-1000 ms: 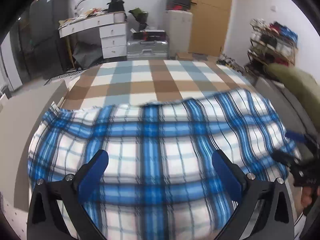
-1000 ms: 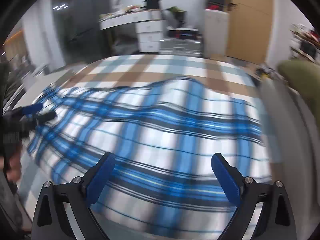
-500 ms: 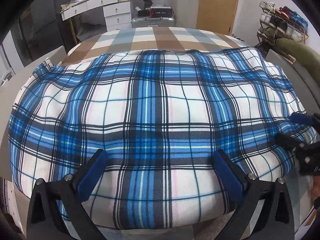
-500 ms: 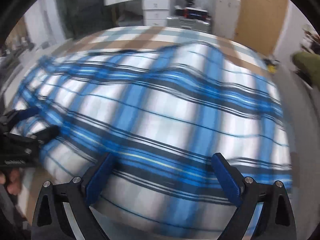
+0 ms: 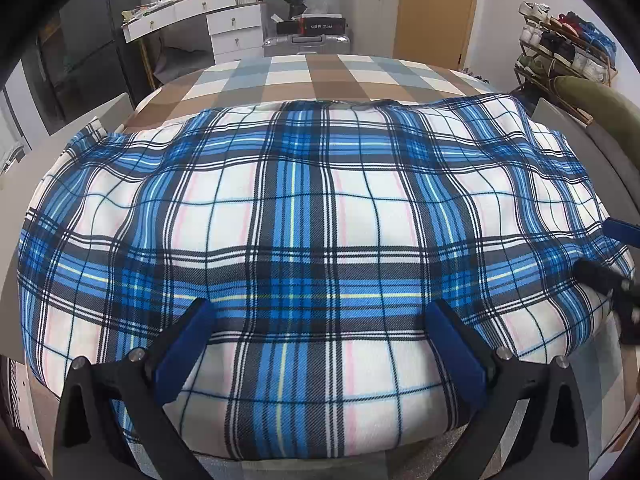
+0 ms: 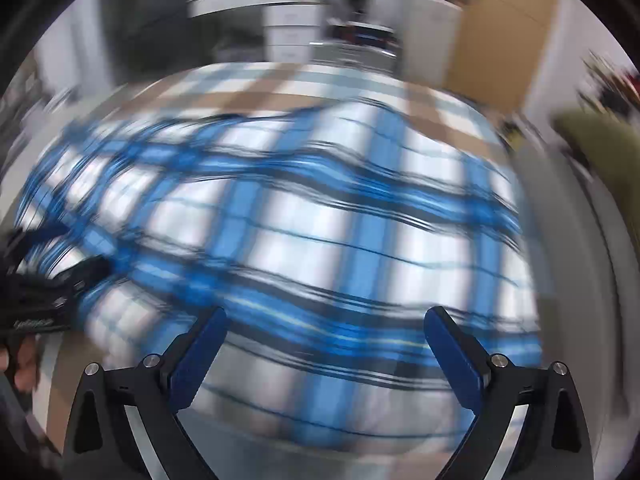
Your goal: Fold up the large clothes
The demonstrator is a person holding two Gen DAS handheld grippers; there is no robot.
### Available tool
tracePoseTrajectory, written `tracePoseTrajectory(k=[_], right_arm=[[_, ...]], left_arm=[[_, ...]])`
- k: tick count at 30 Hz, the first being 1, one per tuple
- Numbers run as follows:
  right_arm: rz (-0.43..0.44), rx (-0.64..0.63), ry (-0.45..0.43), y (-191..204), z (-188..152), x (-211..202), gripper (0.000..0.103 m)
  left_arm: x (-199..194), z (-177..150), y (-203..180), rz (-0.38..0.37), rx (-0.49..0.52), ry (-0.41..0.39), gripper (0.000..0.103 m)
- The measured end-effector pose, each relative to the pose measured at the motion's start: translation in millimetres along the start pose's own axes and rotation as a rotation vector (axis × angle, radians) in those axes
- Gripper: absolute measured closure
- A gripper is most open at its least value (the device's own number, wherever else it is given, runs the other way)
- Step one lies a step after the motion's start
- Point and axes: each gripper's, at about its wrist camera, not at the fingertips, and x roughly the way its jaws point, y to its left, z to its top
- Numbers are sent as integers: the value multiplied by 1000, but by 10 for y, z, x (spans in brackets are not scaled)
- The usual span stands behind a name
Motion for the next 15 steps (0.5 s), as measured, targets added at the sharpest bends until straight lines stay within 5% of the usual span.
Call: tracePoseTrajectory(k=[5,12,15], right_arm=[[61,-38,22,241,34,175,4],[116,116,4,-265,-234,114,3],[-90,183,6,-504,-418,104,2]], left_arm=[[3,2,0,-1,0,0,1],[-8,-5,-4,1,1,0,1],[-15,-8,6,-5,-3,-2,1]])
